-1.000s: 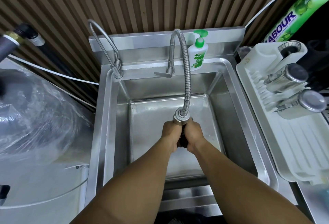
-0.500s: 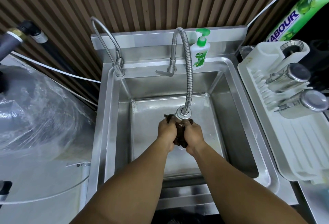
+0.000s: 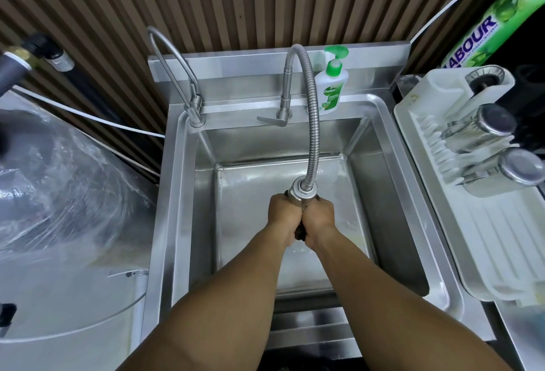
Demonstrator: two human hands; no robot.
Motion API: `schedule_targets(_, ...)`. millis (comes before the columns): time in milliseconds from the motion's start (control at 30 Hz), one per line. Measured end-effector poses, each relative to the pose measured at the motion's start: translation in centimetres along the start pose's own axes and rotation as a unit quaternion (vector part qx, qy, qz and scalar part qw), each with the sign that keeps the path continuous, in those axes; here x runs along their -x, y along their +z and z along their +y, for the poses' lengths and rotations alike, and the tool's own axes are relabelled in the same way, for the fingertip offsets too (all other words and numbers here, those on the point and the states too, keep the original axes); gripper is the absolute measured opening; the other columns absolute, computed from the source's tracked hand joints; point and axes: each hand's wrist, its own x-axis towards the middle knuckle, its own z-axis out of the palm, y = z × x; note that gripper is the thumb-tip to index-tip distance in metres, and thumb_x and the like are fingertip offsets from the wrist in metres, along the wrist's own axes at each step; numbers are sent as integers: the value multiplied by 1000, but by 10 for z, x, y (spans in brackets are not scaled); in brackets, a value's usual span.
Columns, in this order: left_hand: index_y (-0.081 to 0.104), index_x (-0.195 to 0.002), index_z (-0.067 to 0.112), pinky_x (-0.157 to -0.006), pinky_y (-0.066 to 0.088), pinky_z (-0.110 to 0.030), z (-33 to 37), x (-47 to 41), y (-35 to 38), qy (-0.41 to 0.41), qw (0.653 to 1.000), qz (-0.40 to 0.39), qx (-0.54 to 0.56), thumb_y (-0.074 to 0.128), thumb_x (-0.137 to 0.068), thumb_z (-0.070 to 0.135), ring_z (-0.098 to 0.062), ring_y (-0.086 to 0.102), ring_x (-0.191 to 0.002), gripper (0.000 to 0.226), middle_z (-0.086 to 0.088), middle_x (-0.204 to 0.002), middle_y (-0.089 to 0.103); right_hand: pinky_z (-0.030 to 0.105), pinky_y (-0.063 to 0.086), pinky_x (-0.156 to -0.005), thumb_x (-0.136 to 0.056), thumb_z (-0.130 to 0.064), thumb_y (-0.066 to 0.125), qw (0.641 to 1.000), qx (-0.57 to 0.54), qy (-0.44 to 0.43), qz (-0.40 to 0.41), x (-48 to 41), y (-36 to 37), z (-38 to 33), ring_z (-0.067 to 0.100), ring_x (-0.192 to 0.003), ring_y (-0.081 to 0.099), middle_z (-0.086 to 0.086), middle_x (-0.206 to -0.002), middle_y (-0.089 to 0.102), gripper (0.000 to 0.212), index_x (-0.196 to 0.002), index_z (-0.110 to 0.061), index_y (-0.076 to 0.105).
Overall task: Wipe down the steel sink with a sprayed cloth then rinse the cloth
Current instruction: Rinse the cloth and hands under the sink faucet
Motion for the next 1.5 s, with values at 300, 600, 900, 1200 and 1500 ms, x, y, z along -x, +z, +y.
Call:
schedule_targets(300,67,-96,4,-64,57,-47,1,-2,-1,-29,999,-8,46,74,-84,27,-34,68,-76,27,-19,-89,73,28,46,-44,-87,-19,67,1000,9,5,-20,-7,-5,0,25,-55,56,16,-75,62,27,-99,4,62)
schedule_targets(600,69,-107,4,-71,58,-40,-10,-1,-21,-14,984,-30,175,69,-91,16,-29,68,-82,20,-19,-102,74,20,40,-40,-92,-9,67,995,-12,-66,-68,5,-23,6,10,-49,58,9,-75,67,12,-102,-2,68)
schedule_targets(900,66,-103,10,-67,41,-39,-16,5,-10,-21,996,-36,72,59,-95,41,-27,56,-76,32,-12,-86,67,20,38,-39,-100,-33,59,996,7,-91,21,4,-9,7,11,-43,52,-1,-53,61,41,-63,-14,61)
schedule_targets(1200,73,-84,15,-56,49,-25,-4,-4,-1,-33,995,-10,94,68,-88,51,-21,64,-67,36,-3,-72,72,32,51,-61,-83,-35,64,994,59,-87,-9,-1,2,10,20,-66,62,4,-73,69,21,-79,-14,65)
schedule_targets(1500,67,-82,7,-57,43,-27,-3,-19,-4,-11,999,13,42,66,-86,18,-25,53,-65,11,-7,-68,60,33,42,-56,-79,-15,70,990,94,-100,42,-20,10,6,21,-57,50,1,-53,55,29,-54,-16,55)
